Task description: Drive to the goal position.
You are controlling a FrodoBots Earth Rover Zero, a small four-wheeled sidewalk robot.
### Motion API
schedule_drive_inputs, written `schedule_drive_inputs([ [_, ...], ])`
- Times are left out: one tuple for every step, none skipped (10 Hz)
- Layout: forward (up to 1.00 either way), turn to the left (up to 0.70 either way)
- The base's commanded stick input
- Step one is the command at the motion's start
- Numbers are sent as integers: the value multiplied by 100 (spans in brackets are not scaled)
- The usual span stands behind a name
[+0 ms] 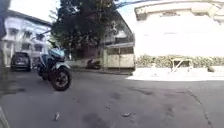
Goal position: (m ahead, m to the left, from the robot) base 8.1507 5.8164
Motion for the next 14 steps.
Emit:
schedule_drive_inputs([
  [91,-38],
  [91,-38],
  [91,-38],
  [91,-38],
  [91,-38],
  [91,-38],
  [91,-38],
  [91,-38],
  [91,-38],
  [91,-38],
  [91,-38],
  [91,-38],
  [91,-34],
  [92,16],
])
